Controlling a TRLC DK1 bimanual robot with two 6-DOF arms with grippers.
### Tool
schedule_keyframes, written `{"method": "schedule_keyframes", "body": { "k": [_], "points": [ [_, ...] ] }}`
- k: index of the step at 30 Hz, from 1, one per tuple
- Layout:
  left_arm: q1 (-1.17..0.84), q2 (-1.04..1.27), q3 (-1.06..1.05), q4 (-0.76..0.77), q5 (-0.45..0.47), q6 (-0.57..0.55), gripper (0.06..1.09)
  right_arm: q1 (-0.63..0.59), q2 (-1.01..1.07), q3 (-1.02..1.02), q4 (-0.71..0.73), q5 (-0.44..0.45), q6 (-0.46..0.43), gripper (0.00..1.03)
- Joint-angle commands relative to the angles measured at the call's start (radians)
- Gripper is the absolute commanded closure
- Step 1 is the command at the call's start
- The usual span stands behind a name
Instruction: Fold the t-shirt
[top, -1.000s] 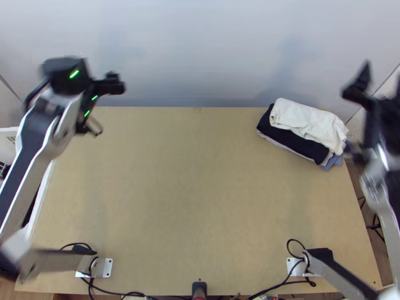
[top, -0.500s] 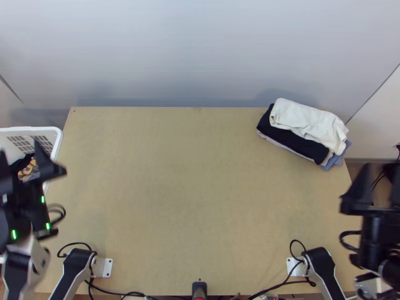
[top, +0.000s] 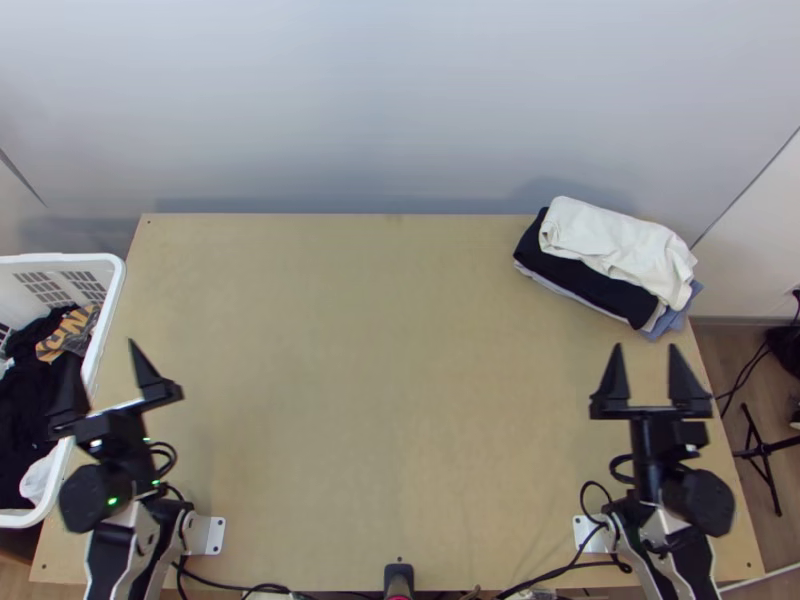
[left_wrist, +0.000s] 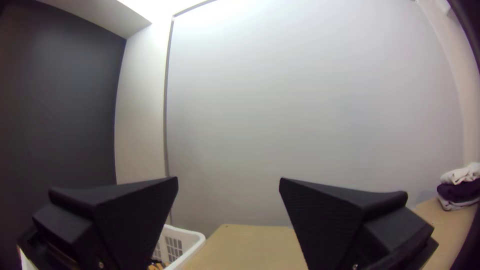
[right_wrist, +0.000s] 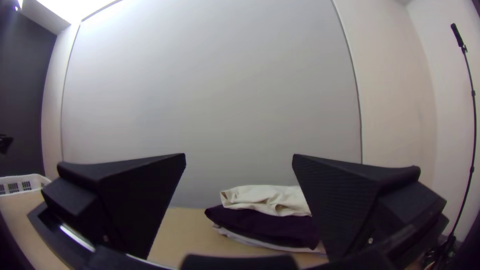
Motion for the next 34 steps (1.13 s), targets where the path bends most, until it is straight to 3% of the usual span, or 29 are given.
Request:
{"method": "schedule_keyframes", "body": {
  "k": [1,3,5,34],
  "points": [
    [-0.001,-0.03,-0.153,-0.001,0.07,-0.063,0.1,0.024,-0.011,-0.115,-0.063,0.0,0.004,0.04],
    [-0.001,-0.032,-0.153,-0.088,0.111,-0.13,0.1,0.026,-0.01,-0.115,-0.165,-0.002,0.007,0.04],
    [-0.003,-0.032,-0.153,-0.194,0.133,-0.178,0.1,0.02,-0.001,-0.115,-0.179,-0.002,0.004,0.04],
    [0.019,-0.033,-0.153,-0.194,0.148,-0.166,0.1,0.018,-0.007,-0.115,-0.178,-0.002,0.001,0.04]
  ]
}}
